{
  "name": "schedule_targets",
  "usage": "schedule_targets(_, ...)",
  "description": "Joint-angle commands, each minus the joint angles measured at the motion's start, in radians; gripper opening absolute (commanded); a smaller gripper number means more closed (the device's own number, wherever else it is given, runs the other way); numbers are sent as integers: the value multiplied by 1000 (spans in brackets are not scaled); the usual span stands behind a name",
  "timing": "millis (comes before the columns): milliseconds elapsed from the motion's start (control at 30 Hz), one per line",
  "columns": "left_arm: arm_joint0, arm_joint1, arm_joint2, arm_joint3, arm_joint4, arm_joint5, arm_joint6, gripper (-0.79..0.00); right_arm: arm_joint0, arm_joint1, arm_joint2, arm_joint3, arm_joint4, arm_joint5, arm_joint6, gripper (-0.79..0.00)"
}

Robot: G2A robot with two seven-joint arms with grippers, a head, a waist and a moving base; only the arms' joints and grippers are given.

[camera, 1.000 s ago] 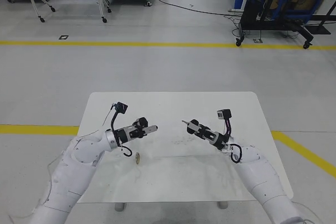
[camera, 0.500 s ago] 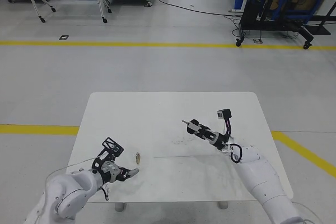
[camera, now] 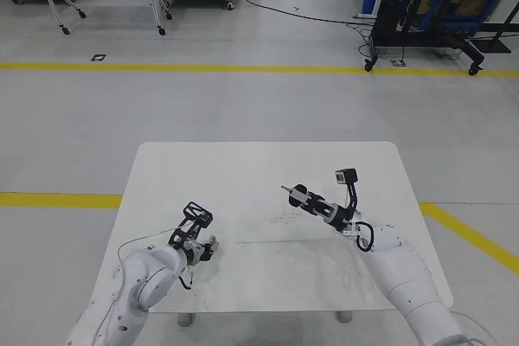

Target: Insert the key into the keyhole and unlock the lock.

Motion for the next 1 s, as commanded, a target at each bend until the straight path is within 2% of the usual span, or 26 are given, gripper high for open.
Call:
schedule_targets(0, -12, -3, 16, 10, 2, 1, -8, -403, 0, 0, 0, 0, 0, 0, 0, -785)
schedule_targets(200, -35, -7, 37, 26, 5, -3, -22, -462, 0, 0, 0, 0, 0, 0, 0, -785)
schedule_targets(233, -39, -8, 42, 30, 12, -5, -28, -579, 0, 0, 0, 0, 0, 0, 0, -785)
schedule_targets(267, -44, -9, 46, 32, 14, -5, -30, -653, 0, 0, 0, 0, 0, 0, 0, -785)
schedule_targets(300, -48, -10, 50, 33, 16, -6, -30, -773, 0, 0, 0, 0, 0, 0, 0, -785)
schedule_targets(867, -81, -15, 78, 56, 66, -16, -65, -785, 0, 0, 0, 0, 0, 0, 0, -785)
schedule_targets(967, -79, -16, 75, 51, 74, -6, -37, -785, 0, 0, 0, 0, 0, 0, 0, -785)
